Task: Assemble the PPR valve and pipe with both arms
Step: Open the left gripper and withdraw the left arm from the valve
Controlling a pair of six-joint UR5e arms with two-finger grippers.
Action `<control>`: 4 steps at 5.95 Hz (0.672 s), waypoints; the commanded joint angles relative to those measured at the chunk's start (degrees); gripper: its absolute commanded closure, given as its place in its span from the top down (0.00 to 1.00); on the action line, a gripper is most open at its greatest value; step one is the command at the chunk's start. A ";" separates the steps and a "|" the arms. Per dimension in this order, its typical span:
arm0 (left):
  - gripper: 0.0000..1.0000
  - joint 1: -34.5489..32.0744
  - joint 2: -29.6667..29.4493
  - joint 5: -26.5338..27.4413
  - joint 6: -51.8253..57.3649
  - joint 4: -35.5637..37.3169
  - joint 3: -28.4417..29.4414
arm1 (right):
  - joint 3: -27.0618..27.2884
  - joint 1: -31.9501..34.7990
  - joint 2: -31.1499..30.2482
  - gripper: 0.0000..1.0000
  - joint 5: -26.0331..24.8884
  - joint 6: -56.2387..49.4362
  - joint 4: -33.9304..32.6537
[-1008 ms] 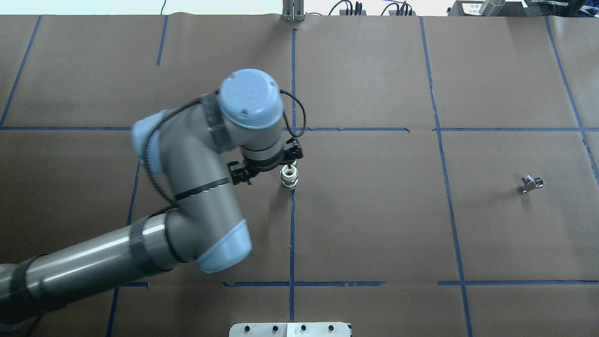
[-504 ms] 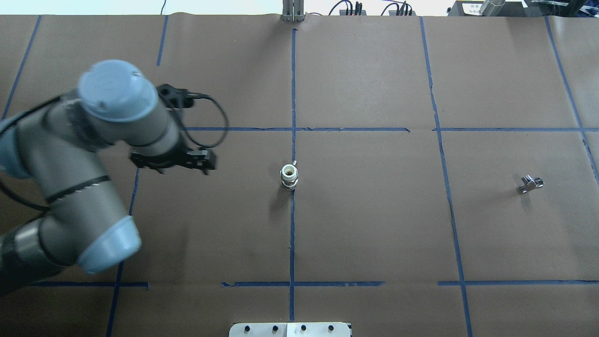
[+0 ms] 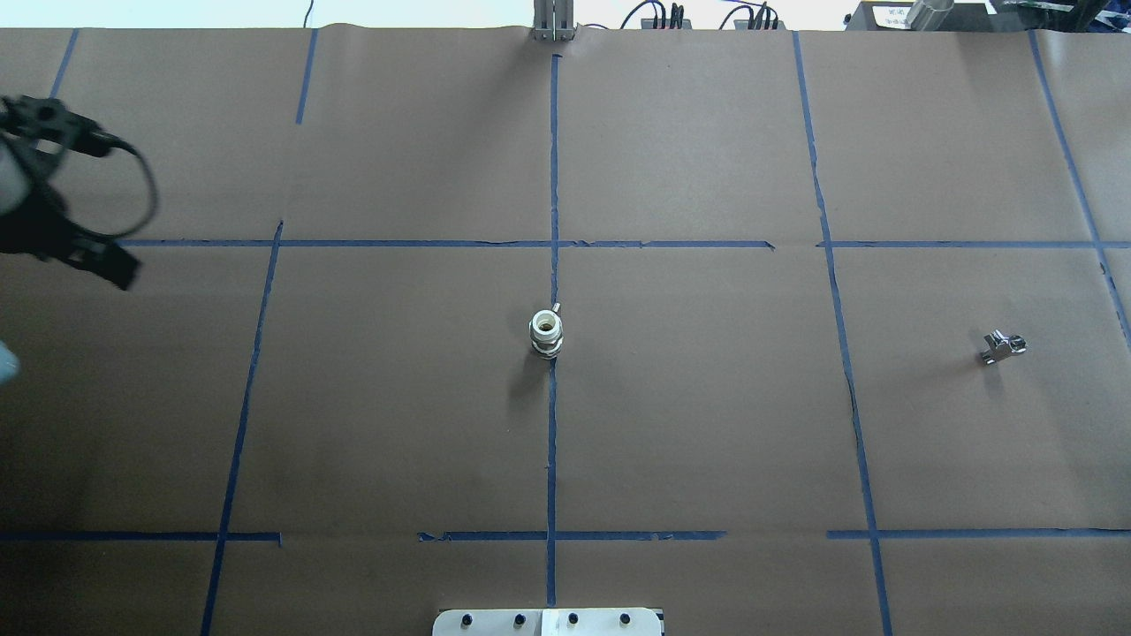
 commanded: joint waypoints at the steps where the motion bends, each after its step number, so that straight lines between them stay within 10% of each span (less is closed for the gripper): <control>1: 1.00 -18.07 8.11 -11.13 24.04 -0.04 7.53 | 1.52 -1.70 1.42 1.00 0.70 11.15 1.73; 4: 1.00 -30.20 11.74 -13.65 31.39 -0.13 16.91 | 1.61 -9.68 2.30 1.00 0.26 18.10 8.06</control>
